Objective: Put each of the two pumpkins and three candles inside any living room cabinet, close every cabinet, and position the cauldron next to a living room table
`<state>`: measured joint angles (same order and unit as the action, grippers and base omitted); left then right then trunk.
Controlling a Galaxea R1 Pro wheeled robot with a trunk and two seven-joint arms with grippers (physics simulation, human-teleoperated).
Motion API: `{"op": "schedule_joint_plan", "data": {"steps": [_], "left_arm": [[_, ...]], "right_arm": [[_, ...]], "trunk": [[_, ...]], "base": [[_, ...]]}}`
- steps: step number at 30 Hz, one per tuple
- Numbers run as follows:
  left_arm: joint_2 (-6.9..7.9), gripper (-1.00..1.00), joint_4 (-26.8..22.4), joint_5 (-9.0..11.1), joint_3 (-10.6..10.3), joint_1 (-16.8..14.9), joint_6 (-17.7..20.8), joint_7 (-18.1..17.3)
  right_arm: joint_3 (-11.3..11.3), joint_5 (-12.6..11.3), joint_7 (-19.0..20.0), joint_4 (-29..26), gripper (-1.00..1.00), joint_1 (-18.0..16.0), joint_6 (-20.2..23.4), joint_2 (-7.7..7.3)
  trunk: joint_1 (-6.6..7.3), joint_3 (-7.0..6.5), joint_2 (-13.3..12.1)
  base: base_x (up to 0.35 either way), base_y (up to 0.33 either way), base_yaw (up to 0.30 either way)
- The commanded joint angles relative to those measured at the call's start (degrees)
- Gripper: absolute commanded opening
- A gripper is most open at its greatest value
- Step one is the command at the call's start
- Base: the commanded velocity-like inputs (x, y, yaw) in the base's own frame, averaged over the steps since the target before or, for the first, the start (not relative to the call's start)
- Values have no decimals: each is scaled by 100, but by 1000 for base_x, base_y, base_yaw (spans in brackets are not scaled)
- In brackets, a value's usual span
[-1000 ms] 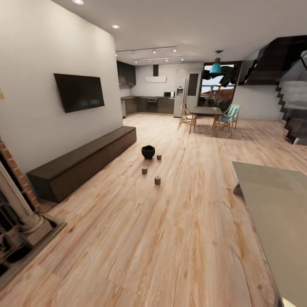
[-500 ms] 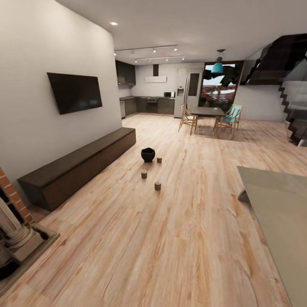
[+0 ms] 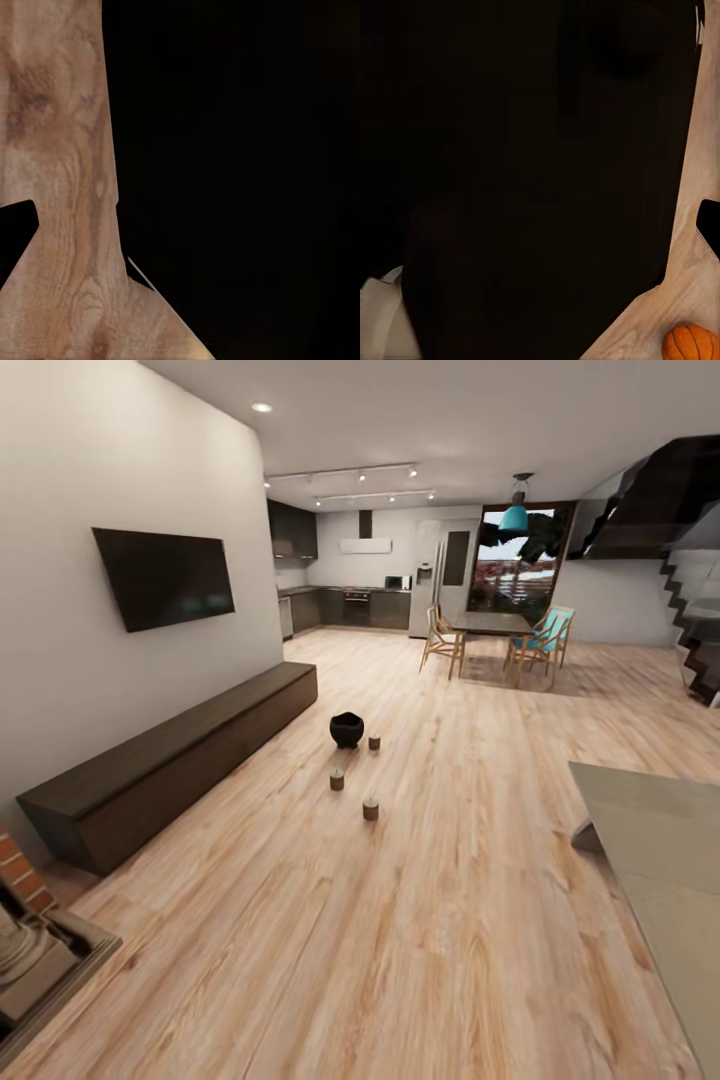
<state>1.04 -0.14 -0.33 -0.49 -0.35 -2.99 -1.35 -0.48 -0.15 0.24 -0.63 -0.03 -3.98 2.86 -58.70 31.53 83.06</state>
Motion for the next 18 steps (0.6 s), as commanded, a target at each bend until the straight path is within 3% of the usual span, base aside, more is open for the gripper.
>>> {"op": "schedule_joint_plan", "data": {"steps": [1, 18], "left_arm": [[1, 100, 5, -3, -4, -4, -50, -14], [1, 100, 5, -3, -4, -2, -189, -14]], "right_arm": [[-5, -2, 2, -2, 100, -1, -15, 7], [4, 6, 2, -11, 100, 0, -11, 36]], "trunk": [[-3, 5, 2], [-3, 5, 2]], "base": [[337, 0, 0], [337, 0, 0]]}}
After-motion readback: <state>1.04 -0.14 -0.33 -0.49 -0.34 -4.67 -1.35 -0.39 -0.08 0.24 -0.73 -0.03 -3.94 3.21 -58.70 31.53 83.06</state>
